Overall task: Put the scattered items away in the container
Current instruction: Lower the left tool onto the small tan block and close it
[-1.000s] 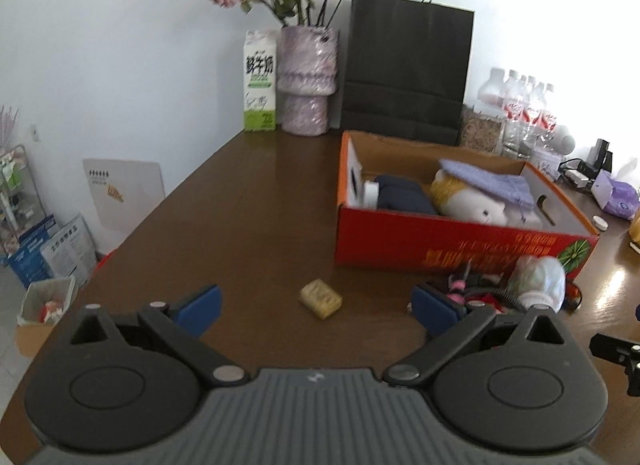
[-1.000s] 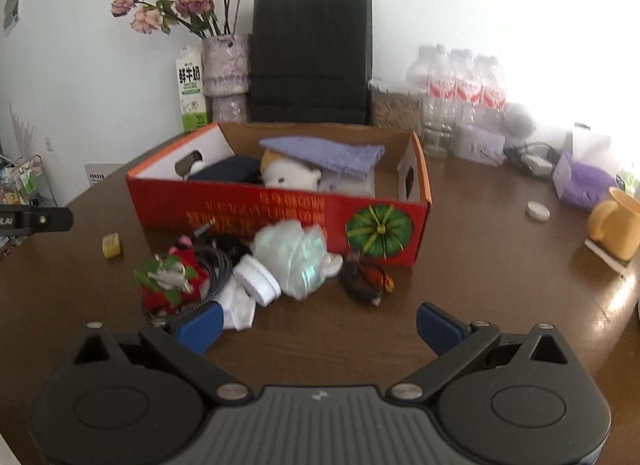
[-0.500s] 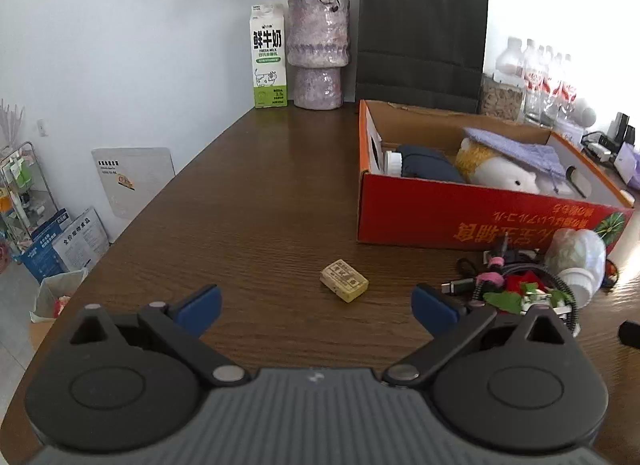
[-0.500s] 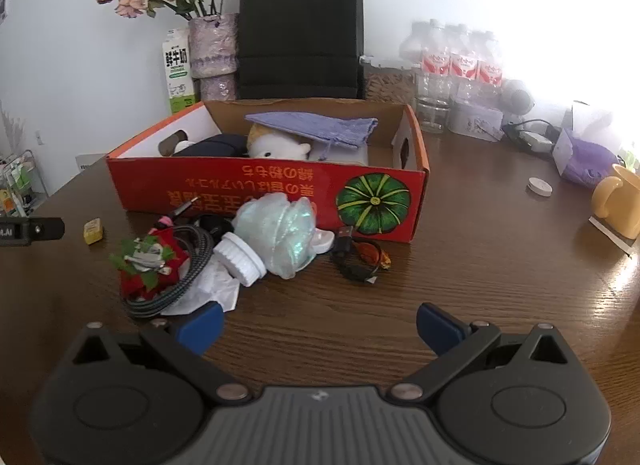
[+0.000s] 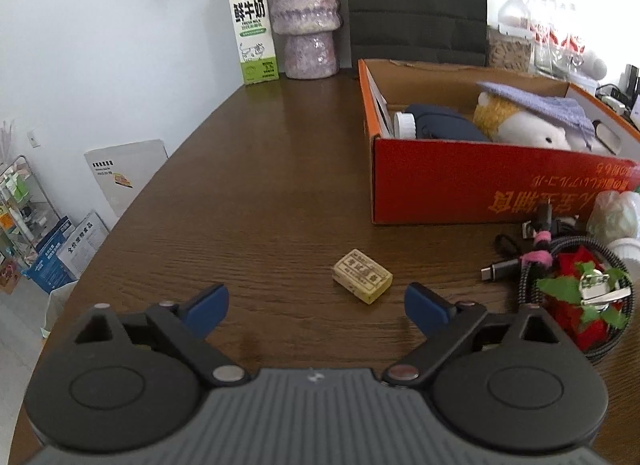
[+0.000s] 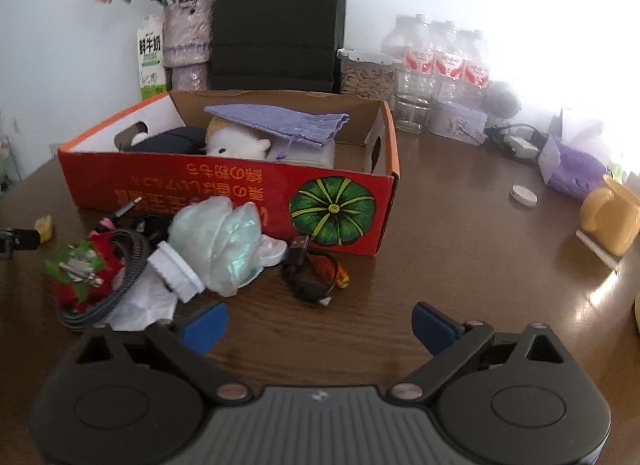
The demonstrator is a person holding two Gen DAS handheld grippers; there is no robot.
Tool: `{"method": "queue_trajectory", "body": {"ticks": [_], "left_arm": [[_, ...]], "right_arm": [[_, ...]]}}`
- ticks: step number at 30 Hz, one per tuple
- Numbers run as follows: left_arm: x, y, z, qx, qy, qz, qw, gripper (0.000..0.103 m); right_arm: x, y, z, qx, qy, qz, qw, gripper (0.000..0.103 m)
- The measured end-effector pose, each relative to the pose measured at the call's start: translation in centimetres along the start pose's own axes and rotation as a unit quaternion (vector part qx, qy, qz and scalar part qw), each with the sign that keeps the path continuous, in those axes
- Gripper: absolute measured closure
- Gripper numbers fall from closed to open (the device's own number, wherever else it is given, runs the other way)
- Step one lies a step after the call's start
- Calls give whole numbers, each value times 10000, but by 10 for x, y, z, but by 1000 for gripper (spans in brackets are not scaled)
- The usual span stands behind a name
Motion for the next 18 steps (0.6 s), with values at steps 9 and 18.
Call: {"method": "queue_trajectory", "body": {"ticks": [9,18], "left_arm": [[-14,-5,1,-69,208,-27,9998,21],[-17,-9,1,52,461,-6,9989,31]], "right_arm": [[-20,-9,1,-49,-131,-101,9999,34],[-25,-11,-5,-117,-404,-127,9990,57]]}}
Point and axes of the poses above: each gripper's, at about its wrist camera, not at the fingertips, and x roughly against the way its jaws point, z to its right, y to its underside, the point moved 7 cm from there along -x, roughly the way its jaws point, and after that the axes turned 6 degrees about -x, right-handed, at the moved point
